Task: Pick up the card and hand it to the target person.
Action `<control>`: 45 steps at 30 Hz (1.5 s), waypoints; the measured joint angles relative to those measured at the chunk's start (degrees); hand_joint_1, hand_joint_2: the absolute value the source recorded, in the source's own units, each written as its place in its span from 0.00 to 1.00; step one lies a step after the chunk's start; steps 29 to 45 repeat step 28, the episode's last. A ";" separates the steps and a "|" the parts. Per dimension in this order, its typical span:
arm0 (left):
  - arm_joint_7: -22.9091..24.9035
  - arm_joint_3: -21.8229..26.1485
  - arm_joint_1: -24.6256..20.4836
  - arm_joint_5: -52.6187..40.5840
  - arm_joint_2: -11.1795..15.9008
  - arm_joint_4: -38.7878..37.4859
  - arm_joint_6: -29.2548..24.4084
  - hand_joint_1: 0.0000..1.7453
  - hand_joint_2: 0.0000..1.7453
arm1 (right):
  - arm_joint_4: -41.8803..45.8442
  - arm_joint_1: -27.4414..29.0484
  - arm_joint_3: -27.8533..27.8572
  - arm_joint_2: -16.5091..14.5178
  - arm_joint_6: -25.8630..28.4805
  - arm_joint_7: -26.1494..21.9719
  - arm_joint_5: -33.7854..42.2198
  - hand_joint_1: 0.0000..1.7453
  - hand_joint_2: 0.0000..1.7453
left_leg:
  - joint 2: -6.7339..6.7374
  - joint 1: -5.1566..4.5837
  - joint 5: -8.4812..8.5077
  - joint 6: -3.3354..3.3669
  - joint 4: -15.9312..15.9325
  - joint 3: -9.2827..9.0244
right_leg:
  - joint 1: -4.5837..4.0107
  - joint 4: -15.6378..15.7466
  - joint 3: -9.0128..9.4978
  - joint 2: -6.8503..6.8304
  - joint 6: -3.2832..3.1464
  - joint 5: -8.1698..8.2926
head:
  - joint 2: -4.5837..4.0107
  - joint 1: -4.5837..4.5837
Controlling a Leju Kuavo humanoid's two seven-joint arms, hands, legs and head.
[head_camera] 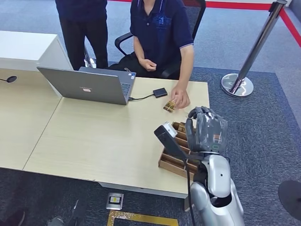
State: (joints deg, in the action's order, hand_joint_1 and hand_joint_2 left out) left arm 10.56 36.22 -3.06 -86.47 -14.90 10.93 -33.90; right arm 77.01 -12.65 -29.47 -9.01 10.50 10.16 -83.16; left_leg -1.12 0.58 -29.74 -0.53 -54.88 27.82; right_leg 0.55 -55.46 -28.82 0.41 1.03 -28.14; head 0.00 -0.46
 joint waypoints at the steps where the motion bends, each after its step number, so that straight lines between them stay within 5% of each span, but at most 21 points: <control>1: 0.00 0.00 0.00 -0.04 0.01 0.00 0.00 0.00 0.00 | -0.01 -0.73 -0.23 0.00 -0.11 0.00 0.22 0.69 1.00 | 0.00 0.00 0.00 0.00 0.00 0.00 | 0.00 0.00 0.00 0.00 0.00 0.00 | 0.00 0.00; 9: -0.23 -0.01 -0.08 -0.62 0.01 0.00 -0.01 0.00 0.00 | -4.79 -7.77 -0.75 -1.40 0.28 0.24 3.02 0.74 1.00 | 0.00 0.00 0.01 0.00 0.00 0.00 | 0.00 -0.02 0.01 0.00 -0.01 0.01 | 0.00 0.00; 22: -0.31 -0.45 -0.32 -0.50 0.01 -0.03 -0.01 0.00 0.00 | -36.28 -25.10 2.15 -6.51 8.28 4.39 -0.30 0.70 1.00 | 0.03 0.00 0.06 0.01 -0.03 0.00 | 0.00 -0.03 0.01 0.00 -0.03 0.04 | 0.00 -0.01; 28: -0.31 -0.46 -0.36 -0.47 0.01 -0.07 -0.02 0.00 0.00 | -43.77 -26.36 3.55 -7.18 8.85 5.45 -2.29 0.69 1.00 | 0.03 0.00 0.06 0.01 -0.03 0.01 | 0.00 -0.02 0.01 0.00 -0.03 0.04 | 0.00 0.00; 45: -0.31 -0.46 -0.36 -0.47 0.01 -0.07 -0.02 0.00 0.00 | -43.77 -26.36 3.55 -7.18 8.85 5.45 -2.29 0.69 1.00 | 0.03 0.00 0.06 0.01 -0.03 0.01 | 0.00 -0.02 0.01 0.00 -0.03 0.04 | 0.00 0.00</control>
